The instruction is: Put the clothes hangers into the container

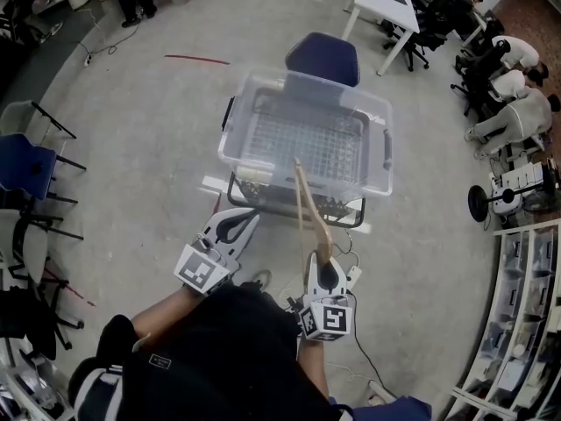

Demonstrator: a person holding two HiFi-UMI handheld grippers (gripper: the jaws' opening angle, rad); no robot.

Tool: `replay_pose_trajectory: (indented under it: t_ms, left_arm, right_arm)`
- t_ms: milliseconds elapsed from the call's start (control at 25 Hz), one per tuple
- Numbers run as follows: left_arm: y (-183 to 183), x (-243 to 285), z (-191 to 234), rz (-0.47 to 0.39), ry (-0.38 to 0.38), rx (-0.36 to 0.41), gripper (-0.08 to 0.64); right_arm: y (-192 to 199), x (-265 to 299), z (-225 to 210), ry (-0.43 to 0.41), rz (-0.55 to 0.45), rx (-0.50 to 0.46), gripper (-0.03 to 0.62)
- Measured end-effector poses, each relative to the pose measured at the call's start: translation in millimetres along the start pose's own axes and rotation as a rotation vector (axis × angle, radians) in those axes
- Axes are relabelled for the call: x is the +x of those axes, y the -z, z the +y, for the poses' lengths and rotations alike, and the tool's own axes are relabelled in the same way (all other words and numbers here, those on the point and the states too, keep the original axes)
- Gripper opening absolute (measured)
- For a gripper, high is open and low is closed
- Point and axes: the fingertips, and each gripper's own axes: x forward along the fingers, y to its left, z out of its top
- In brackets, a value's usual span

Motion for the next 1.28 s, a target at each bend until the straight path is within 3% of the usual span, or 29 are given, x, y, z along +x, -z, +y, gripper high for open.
replay_pose_trajectory:
  t_ms: [320, 600, 840, 1280]
  left_arm:
    - [-1, 11, -23, 0.002, -0.024, 0.033, 0.025]
    - [-3, 30, -5, 0.000, -0.032, 0.026, 0.025]
    - [8, 59, 36, -0.008, -0.059, -0.005, 0.025]
    - [-9, 111, 142, -0.066, -0.081, -0.026, 0.023]
  right_arm:
    - [1, -3, -30, -0.026, 0.002, -0.003, 0.071]
    - [-9, 25, -39, -0.056, 0.013, -0.014, 0.071]
    - [-17, 75, -51, -0.072, 0.036, -0.037, 0.071]
    - [-65, 191, -47, -0.127, 0.068, -0.117, 0.071]
